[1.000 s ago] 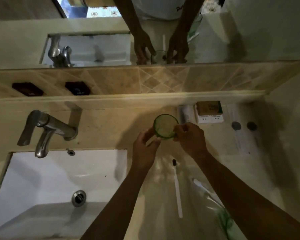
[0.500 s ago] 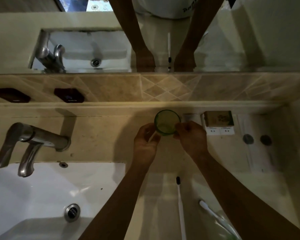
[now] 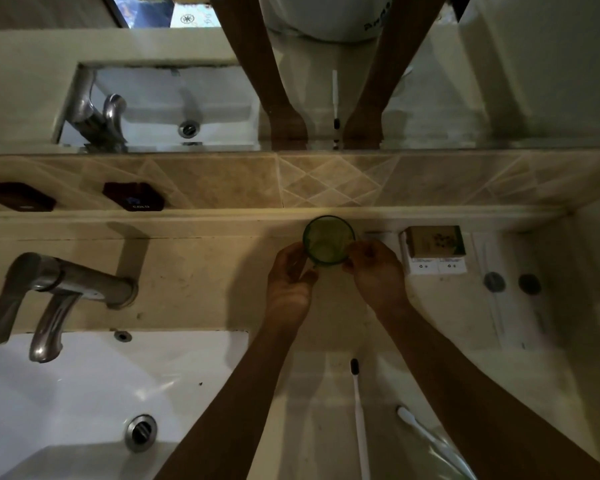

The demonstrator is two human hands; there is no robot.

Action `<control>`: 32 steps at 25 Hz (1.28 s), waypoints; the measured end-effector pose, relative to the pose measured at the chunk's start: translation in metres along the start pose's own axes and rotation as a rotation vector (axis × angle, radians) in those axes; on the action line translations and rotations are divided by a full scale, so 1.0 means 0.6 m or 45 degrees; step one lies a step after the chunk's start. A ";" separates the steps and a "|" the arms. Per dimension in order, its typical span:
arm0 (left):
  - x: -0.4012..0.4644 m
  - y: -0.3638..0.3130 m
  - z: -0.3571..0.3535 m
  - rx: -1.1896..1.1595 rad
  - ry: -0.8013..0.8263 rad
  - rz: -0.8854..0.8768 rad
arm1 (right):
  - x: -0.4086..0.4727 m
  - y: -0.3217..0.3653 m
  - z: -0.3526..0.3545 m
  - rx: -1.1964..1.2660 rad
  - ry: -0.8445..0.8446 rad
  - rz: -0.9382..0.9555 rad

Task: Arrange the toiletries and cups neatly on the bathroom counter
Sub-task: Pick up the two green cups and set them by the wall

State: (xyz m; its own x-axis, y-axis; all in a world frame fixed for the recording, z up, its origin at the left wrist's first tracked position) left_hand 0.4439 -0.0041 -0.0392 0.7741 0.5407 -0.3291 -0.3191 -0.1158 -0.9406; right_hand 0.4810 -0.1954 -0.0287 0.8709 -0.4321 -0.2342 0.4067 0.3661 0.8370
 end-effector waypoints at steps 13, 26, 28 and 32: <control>-0.034 0.020 0.034 0.128 -0.013 0.062 | -0.027 -0.021 0.045 0.310 -0.011 -0.167; -0.427 0.181 0.015 0.374 0.583 0.325 | -0.241 -0.265 0.452 -0.276 0.031 -0.234; -0.468 0.191 0.006 0.454 0.650 0.277 | -0.278 -0.310 0.459 -0.132 0.070 -0.356; -0.519 0.184 -0.015 0.703 0.818 -0.058 | -0.306 -0.363 0.452 0.059 0.162 -0.459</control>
State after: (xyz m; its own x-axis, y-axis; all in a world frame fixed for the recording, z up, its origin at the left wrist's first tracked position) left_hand 0.1725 -0.1927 -0.0413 0.8996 -0.0624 -0.4322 -0.3721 0.4085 -0.8334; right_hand 0.1576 -0.4194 -0.0341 0.7028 -0.4194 -0.5746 0.6826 0.1703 0.7106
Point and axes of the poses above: each hand's wrist, its own x-axis towards the middle knuckle, its own z-axis out of the back of the hand, y = z × x, the point moved 10 cm from there along x, towards the middle knuckle, and after that the axes turned 15 degrees about -y, right-handed, at the moved point
